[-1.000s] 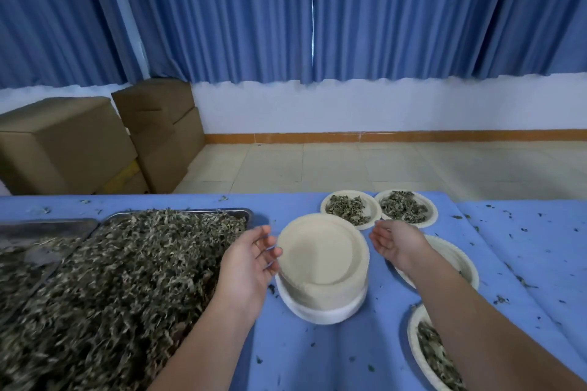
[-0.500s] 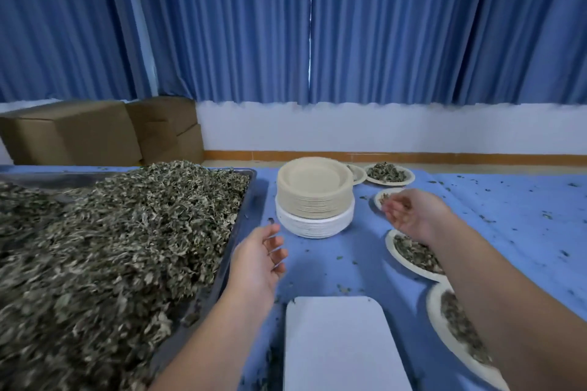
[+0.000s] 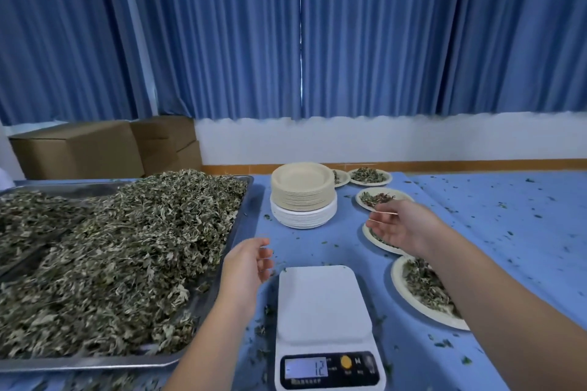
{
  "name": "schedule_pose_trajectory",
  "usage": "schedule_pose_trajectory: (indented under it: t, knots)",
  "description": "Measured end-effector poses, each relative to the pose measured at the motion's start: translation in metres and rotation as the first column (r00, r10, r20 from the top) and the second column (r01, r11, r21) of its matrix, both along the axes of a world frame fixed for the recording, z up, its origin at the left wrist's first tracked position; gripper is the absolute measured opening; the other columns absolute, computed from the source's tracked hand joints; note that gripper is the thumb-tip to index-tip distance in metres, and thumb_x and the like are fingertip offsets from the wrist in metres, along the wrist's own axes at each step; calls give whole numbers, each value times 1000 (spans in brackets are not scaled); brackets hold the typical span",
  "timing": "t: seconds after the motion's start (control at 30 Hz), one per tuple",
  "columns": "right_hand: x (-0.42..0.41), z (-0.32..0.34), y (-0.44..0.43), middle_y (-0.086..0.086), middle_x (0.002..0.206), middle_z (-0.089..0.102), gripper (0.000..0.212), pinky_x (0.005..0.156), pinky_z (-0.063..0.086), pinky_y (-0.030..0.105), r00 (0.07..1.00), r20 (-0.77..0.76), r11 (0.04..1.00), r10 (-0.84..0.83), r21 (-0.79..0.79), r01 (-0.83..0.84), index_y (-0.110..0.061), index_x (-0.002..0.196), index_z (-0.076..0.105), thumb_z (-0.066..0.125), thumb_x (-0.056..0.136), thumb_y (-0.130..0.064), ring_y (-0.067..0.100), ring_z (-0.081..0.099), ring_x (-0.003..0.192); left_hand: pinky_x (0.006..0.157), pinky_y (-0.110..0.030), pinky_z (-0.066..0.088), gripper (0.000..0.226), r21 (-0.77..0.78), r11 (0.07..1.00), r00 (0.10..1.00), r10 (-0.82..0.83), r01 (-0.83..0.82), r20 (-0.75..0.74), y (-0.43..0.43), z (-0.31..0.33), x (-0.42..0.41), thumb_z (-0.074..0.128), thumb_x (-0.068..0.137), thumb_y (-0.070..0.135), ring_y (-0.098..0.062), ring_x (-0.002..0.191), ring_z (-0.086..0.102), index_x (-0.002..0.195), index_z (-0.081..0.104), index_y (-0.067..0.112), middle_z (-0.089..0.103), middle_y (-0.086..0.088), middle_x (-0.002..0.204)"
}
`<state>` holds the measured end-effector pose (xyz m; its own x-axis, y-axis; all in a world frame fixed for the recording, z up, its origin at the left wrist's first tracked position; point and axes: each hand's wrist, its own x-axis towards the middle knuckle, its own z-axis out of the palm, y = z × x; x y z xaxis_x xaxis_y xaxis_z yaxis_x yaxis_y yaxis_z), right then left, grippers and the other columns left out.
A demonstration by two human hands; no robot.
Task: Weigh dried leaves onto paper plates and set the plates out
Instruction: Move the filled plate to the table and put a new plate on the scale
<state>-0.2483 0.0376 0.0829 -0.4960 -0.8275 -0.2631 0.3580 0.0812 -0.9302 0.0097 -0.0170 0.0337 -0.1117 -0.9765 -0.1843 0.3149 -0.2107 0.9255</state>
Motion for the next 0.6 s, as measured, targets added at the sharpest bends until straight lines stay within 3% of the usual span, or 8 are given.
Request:
schedule_pose_trajectory:
  t: [0.13, 0.2, 0.27, 0.33, 0.4, 0.53, 0.6]
  knots:
    - [9, -4, -24, 10, 82, 63, 16, 63, 51, 31, 969, -248, 993, 5, 115, 24, -4, 109, 57, 52, 95, -11, 22, 64, 66, 55, -27, 40, 18, -150, 989, 955, 48, -3, 293, -7, -38, -2, 54, 94, 9, -10, 50, 53, 82, 67, 9, 59, -1, 62]
    - [15, -1, -39, 9, 87, 61, 19, 59, 49, 30, 906, -422, 988, 21, 145, 45, -6, 111, 58, 53, 94, -11, 20, 62, 65, 51, -24, 41, 19, -162, 987, 954, 32, 18, 297, -12, -43, -3, 54, 93, 9, -7, 47, 53, 81, 68, 9, 60, 0, 60]
    - [20, 3, -60, 7, 90, 61, 23, 63, 48, 30, 771, -634, 989, 58, 145, 44, -9, 112, 60, 51, 92, -11, 21, 61, 71, 50, -24, 43, 19, -140, 990, 961, 20, 19, 275, -23, -44, -5, 53, 93, 8, -9, 47, 54, 82, 68, 7, 60, 0, 59]
    - [25, 7, -80, 6, 100, 62, 30, 73, 47, 31, 492, -860, 982, 140, 185, 44, -12, 118, 60, 49, 90, -10, 22, 59, 86, 50, -24, 43, 19, -98, 995, 972, 1, 23, 236, -27, -46, -8, 52, 93, 5, -11, 48, 53, 82, 67, 4, 59, -3, 58]
    - [32, 10, -101, 6, 117, 61, 37, 82, 48, 30, 252, -947, 975, 198, 218, 51, -12, 124, 58, 48, 88, -8, 23, 58, 97, 49, -23, 42, 19, -80, 996, 977, -17, 35, 214, -27, -49, -9, 51, 94, 5, -12, 49, 52, 82, 66, 3, 59, -4, 58]
    - [45, 20, -137, 6, 133, 56, 41, 95, 46, 33, 129, -970, 976, 207, 214, 45, -15, 128, 58, 49, 88, -10, 25, 55, 116, 49, -22, 43, 18, -74, 996, 984, -34, 48, 177, -31, -50, -7, 51, 93, 5, -13, 51, 53, 84, 66, 4, 59, -2, 57]
    - [50, 25, -150, 5, 139, 53, 41, 101, 40, 31, 53, -957, 959, 284, 285, 13, -16, 130, 58, 49, 91, -12, 25, 49, 125, 52, -24, 43, 17, -74, 996, 983, -43, 57, 180, -31, -51, -7, 52, 93, 6, -13, 53, 54, 83, 67, 5, 60, 0, 57]
